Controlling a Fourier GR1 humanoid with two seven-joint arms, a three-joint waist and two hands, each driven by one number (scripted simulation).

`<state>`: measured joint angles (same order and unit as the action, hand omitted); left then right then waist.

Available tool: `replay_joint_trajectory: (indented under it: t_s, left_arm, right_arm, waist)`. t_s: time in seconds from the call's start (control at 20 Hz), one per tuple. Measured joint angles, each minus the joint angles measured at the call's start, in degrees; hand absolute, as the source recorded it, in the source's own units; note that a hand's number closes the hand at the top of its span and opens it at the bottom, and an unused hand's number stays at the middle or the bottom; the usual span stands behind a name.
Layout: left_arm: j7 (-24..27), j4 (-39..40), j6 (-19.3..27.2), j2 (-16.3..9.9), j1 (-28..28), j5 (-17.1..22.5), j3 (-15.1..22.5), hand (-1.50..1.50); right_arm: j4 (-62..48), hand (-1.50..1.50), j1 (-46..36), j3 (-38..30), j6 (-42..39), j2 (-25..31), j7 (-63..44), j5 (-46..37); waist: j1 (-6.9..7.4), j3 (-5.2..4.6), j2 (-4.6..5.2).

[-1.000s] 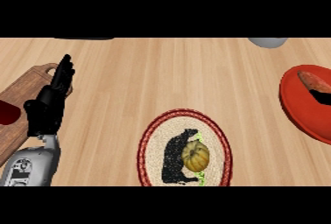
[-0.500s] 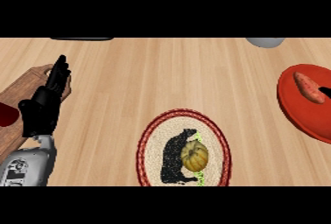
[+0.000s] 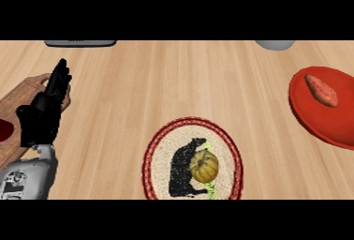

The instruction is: Pick the sweet potato from the placemat and place it in the bowl

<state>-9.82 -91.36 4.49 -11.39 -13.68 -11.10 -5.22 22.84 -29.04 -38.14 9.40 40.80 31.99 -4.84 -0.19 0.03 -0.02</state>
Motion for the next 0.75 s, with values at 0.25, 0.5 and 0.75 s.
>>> replay_joint_trajectory:
  t_s: [0.25, 0.5, 0.75]
  left_arm:
    - [0.74, 0.27, 0.11, 0.13, 1.04, 0.05, -0.59, 0.00]
    - [-0.11, -1.64, -0.19, 0.37, 2.54, -0.09, -0.37, 0.00]
    - [0.44, -0.98, 0.22, 0.92, 2.12, -0.76, -0.35, 0.00]
  right_arm:
    - [6.01, -1.50, 8.81, -1.42, -8.35, -1.13, 2.80, 4.79]
    - [15.81, -1.50, 18.25, -1.09, -13.51, -4.33, 3.27, 8.20]
    - [25.67, -1.50, 25.85, -0.76, -14.28, -8.56, 2.93, 10.82]
  waist:
    - [-0.57, -0.08, -0.20]
    - [-0.57, -0.11, -0.24]
    - [-0.35, -0.09, -0.13]
